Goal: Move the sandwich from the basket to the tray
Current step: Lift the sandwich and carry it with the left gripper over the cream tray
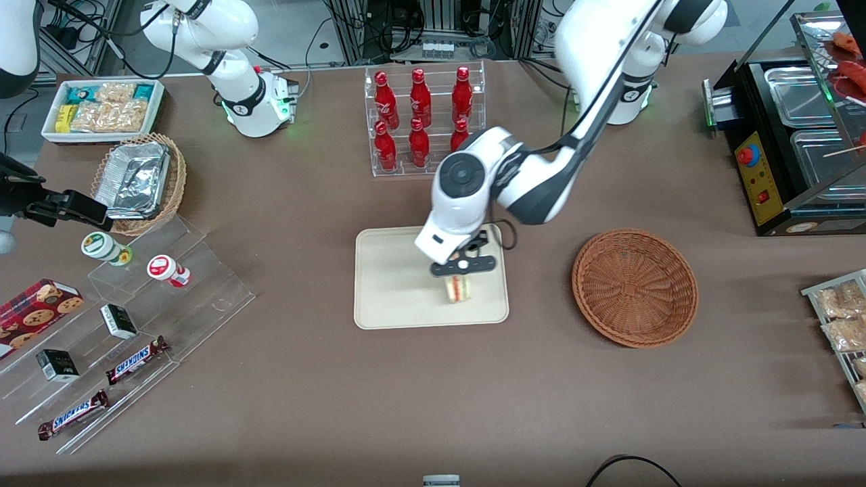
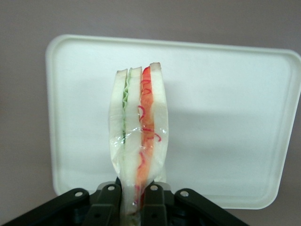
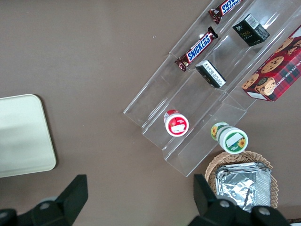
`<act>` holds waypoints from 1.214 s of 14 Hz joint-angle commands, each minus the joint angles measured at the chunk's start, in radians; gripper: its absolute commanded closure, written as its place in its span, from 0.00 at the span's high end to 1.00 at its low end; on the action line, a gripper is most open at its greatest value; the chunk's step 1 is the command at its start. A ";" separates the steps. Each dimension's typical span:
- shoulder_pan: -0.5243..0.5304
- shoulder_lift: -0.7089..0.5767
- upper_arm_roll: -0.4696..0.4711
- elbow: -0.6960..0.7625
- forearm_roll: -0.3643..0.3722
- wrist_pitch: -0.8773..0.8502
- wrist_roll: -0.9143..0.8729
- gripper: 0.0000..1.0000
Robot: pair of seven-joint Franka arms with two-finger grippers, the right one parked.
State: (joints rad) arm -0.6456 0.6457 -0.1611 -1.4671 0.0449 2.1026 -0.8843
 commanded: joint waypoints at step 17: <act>-0.066 0.138 0.008 0.062 0.076 0.123 0.021 1.00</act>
State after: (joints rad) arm -0.7040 0.7764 -0.1605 -1.4329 0.1068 2.2267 -0.8678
